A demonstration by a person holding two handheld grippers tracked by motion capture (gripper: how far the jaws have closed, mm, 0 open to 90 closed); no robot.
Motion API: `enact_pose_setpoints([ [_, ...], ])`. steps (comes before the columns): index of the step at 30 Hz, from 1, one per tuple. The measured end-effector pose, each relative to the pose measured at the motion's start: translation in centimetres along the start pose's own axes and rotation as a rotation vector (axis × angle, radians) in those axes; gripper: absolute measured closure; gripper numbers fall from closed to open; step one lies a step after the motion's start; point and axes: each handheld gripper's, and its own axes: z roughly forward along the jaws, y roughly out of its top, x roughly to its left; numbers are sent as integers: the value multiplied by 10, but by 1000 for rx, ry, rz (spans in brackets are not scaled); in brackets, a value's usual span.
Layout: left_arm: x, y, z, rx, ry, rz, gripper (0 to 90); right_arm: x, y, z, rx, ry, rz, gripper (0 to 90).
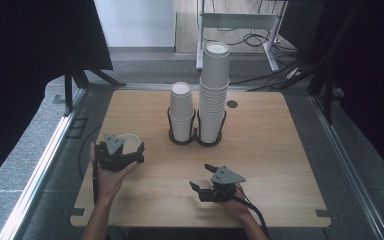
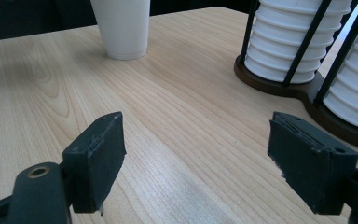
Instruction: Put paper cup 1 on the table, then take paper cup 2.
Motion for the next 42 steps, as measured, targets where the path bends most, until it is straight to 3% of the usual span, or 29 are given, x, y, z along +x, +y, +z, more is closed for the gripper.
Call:
enact_pose_setpoints([
  [6,-9,5,-7,-24,-74,7,43,-1,0,-1,-2,-2,-2,191],
  [15,-23,7,-8,0,-209,26,91,-1,1,-1,-4,-4,-3,191],
  [26,-38,4,-1,19,-336,35,96,-2,2,-2,-10,-12,0,191],
  [31,-41,3,0,17,-362,26,95,-4,4,-3,-19,-16,4,191],
  [35,-45,7,5,18,-416,-3,95,-9,15,-9,-60,-23,18,194],
  [39,-51,11,12,30,-420,31,107,-19,24,-16,-83,-54,24,197],
  [42,-54,12,16,32,-424,26,145,-27,30,-20,-98,-69,32,199],
])
